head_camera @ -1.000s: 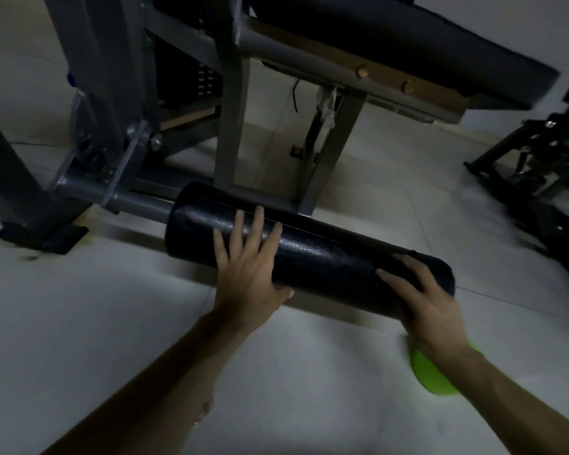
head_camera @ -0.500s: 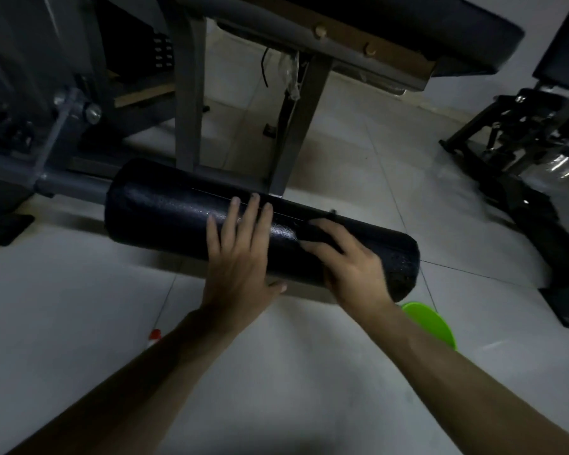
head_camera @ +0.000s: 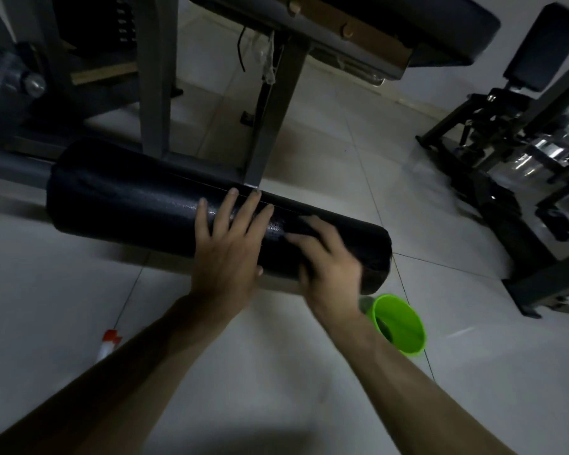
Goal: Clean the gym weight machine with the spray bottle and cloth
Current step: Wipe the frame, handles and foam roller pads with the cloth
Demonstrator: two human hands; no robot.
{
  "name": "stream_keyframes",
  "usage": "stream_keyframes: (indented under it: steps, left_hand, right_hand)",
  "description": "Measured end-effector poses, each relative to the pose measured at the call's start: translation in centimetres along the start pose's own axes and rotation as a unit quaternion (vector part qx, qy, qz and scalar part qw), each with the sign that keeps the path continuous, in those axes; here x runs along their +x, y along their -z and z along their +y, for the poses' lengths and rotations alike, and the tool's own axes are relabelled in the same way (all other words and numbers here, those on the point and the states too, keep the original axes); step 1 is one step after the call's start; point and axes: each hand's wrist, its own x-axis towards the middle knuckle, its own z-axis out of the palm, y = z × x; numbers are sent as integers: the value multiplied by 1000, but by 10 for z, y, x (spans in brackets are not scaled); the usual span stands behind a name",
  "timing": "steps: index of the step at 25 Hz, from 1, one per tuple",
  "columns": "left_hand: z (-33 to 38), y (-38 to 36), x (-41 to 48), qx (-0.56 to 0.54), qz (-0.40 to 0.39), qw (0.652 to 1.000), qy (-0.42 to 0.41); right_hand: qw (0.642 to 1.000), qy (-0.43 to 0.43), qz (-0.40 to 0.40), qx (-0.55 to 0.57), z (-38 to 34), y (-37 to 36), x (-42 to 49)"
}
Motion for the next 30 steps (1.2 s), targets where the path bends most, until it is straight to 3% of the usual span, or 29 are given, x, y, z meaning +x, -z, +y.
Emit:
stream_keyframes:
  steps: [4,7,10,17,20,22,25,27,30]
  left_hand:
    - [-7,3,1,1,1,1000,-13]
    - [-10,5,3,-7,-1,1000,-17]
    - [-9,5,6,-14,0,1000,-23]
    - [-58,18,-9,-47,93,993,59]
    - [-93,25,-15,-65,140,983,94]
    - [-110,31,-19,-79,123,980,138]
    - [-127,37,-20,-114,91,963,226]
    - [-135,36,-22,-179,82,943,270]
    - [-144,31,-24,-271,94,919,270]
  right_hand:
    - [994,98,-39,-34,31,15,-10]
    - [996,1,7,-85,91,62,-50]
    - [993,-83,50,-74,85,57,-48]
    - [994,98,-5,39,-71,-48,43]
    - [987,157,-38,16,-88,-60,50]
    - [985,167,-48,-6,-70,-48,42]
    - [991,121,-42,-32,-23,-18,27]
    - [997,42,-37,-44,4,9,13]
    - [999,-30,-12,-27,3,21,4]
